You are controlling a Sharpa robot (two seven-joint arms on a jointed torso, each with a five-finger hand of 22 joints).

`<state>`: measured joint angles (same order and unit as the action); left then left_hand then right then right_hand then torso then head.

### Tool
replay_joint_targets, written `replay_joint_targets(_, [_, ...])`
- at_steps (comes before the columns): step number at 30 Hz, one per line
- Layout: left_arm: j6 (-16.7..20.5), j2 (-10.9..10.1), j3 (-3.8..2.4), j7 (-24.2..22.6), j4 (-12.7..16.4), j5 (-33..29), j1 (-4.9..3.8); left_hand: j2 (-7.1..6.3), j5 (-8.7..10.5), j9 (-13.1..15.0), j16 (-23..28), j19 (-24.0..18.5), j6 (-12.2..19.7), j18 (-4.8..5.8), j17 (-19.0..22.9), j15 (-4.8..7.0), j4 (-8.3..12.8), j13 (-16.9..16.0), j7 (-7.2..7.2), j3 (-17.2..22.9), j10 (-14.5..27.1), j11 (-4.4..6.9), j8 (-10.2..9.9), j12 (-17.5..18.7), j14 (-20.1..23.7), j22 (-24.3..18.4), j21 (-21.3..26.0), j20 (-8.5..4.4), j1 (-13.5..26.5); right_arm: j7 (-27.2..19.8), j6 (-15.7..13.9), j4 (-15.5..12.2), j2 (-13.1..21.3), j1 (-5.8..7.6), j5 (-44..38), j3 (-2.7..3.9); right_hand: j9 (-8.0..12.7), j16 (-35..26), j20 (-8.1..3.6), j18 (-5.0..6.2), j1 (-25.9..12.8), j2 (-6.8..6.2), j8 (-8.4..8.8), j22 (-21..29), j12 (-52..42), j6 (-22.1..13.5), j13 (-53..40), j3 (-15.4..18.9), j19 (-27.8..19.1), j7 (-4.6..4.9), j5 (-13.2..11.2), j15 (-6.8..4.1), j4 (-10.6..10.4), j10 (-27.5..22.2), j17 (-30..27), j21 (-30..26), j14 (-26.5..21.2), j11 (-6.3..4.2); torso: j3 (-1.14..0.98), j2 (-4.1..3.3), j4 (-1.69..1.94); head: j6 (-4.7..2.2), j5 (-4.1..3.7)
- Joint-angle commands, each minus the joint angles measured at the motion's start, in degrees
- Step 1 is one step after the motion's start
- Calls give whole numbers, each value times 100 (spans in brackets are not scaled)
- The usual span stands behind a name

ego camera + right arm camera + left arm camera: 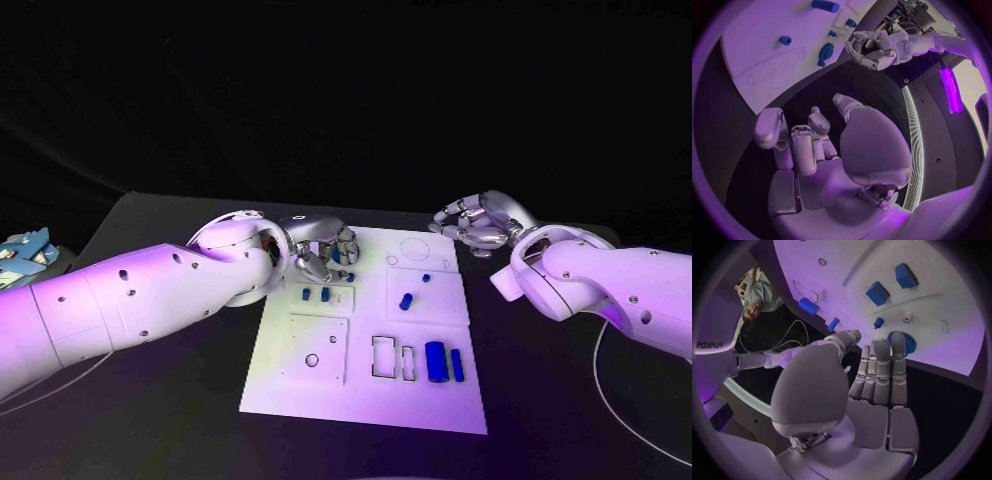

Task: Assemble the parts on the task board

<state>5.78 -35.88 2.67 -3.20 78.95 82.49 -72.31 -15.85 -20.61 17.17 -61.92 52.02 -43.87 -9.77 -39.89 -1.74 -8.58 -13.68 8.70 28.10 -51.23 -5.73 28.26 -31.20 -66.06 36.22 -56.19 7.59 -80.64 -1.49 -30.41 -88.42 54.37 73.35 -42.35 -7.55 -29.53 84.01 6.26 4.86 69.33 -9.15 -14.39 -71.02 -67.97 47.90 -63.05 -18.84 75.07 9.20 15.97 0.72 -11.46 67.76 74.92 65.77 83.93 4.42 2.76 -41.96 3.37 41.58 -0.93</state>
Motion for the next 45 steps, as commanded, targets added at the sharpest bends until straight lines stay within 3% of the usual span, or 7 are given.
replay_joint_targets(1, [97,98,4,-152,-101,714,28,-52,43,-43,-121,65,-30,-76,-64,4,7,69,-5,-75,-14,4,-64,71,-93,23,-55,-11,0,-117,50,-8,-11,-6,-205,0,7,-31,0,125,50,-1,-28,33,45,-53,35,-36,-51,5,23,-52,-14,-63,-1,-60,244,2,-5,-7,-12,7,9])
replay_joint_targets(6, [50,230,12,-21,-243,932,66,-45,48,-101,-328,121,-79,-74,-194,0,24,203,-27,-115,48,-8,-141,231,-233,72,-133,-15,-4,-161,18,-9,-17,-7,-222,0,14,-182,-3,187,67,-10,-47,253,384,-71,418,-50,-223,3,24,-57,-32,-324,-262,-375,169,0,-7,-5,-16,6,-4])
replay_joint_targets(15, [-122,368,13,206,-373,1092,84,-18,60,-185,-501,151,-95,-76,-194,4,52,403,-60,-163,193,-19,-274,472,-307,146,-237,-15,-41,-183,0,-14,-25,-7,-225,0,15,-220,-5,197,71,-13,-54,294,456,-75,501,-55,-252,3,23,-59,-39,-367,-317,-438,154,-2,-15,-7,-15,29,-17])
replay_joint_targets(23, [-351,476,13,287,-487,1134,87,66,66,-209,-776,273,-271,-56,-423,22,61,482,-92,-108,27,4,-288,478,-522,333,-425,-27,-97,-185,4,-15,-33,-7,-222,0,15,-220,-5,197,71,-13,-54,294,456,-75,501,-55,-252,3,23,-59,-39,-367,-317,-438,154,-2,-7,-6,-2,48,-39])
replay_joint_targets(27, [-450,530,13,317,-538,1143,93,84,73,-232,-1002,523,-360,7,-685,28,68,531,-92,-57,-104,15,-318,485,-707,707,-703,-38,-106,-186,10,-13,-40,-7,-219,1,15,-223,-5,198,68,-12,-57,298,461,-74,507,-54,-253,2,22,-60,-43,-364,-316,-445,154,-3,-6,-7,-8,56,-27])
replay_joint_targets(45, [-581,651,15,506,-634,1210,116,145,82,-260,-1210,722,-478,58,-876,51,108,592,-84,45,-307,44,-365,496,-866,1035,-966,-56,-156,-147,79,2,-61,-7,-216,1,15,-230,-6,198,62,-10,-60,303,464,-73,514,-54,-254,1,21,-61,-51,-356,-323,-454,153,-3,-11,3,0,92,-46])
